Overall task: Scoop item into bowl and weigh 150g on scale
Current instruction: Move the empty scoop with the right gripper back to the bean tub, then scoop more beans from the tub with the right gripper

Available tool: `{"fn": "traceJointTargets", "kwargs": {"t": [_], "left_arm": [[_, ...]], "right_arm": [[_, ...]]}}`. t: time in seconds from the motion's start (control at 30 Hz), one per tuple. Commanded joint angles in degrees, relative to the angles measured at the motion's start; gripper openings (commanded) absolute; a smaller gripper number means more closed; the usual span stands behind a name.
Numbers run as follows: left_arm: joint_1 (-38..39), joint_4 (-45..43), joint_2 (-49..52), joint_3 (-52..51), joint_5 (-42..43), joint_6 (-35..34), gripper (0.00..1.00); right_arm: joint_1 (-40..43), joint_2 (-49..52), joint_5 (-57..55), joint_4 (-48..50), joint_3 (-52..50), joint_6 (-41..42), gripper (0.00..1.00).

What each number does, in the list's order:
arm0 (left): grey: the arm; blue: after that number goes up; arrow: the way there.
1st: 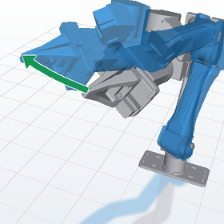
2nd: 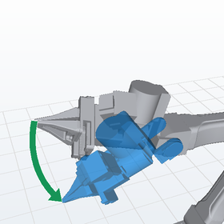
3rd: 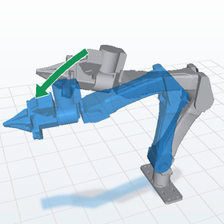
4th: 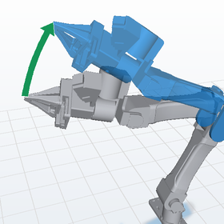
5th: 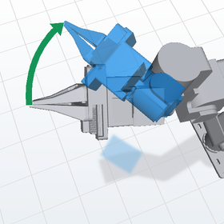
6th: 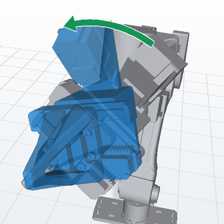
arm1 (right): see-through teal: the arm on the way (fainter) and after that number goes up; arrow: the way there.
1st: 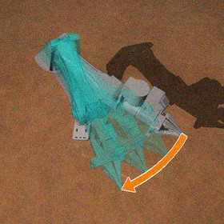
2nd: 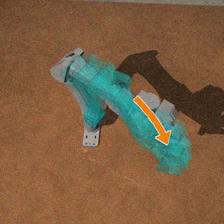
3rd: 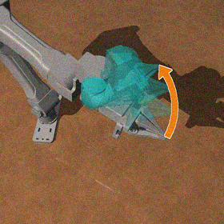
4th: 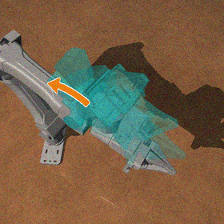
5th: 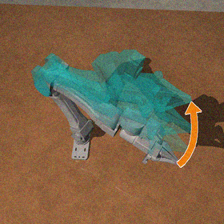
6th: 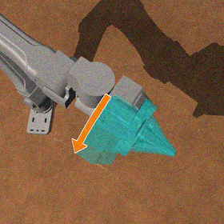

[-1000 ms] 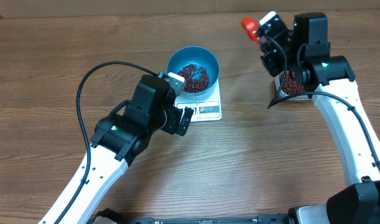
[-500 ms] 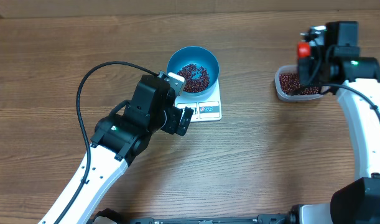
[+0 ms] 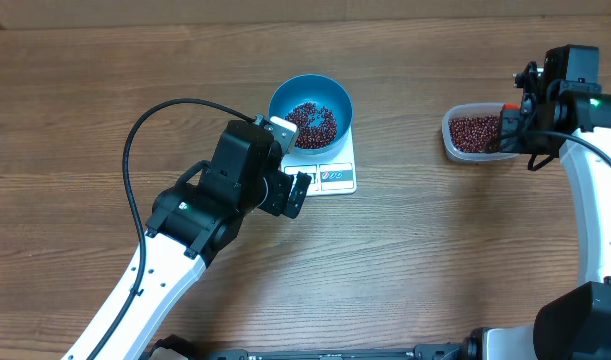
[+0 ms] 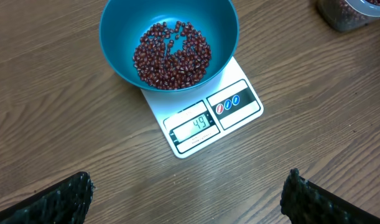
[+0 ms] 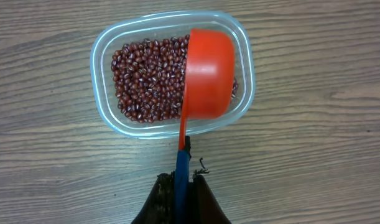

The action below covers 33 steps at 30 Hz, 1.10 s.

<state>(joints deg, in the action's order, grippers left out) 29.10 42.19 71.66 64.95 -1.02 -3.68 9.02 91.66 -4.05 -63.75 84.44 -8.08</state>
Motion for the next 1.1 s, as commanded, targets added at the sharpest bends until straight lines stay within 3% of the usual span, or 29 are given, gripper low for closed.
{"fn": "traceJointTargets", "kwargs": {"t": [0.0, 0.2, 0.57, 1.07], "left_arm": [[-0.2, 0.0, 0.2, -0.4, 0.8, 0.3, 0.99], [-0.2, 0.0, 0.2, -0.4, 0.8, 0.3, 1.00], [-0.2, 0.0, 0.2, -0.4, 0.8, 0.3, 1.00], [-0.2, 0.0, 0.2, -0.4, 0.8, 0.3, 1.00]], "right_arm": [[0.4, -0.3, -0.4, 0.3, 1.1, 1.9, 0.04], [0.4, 0.8, -0.3, 1.2, 1.0, 8.4, 0.04], [0.4, 8.1, 0.7, 0.6, 1.0, 8.3, 0.04], [0.4, 10.2, 0.7, 1.9, 1.0, 7.6, 0.04]]}}
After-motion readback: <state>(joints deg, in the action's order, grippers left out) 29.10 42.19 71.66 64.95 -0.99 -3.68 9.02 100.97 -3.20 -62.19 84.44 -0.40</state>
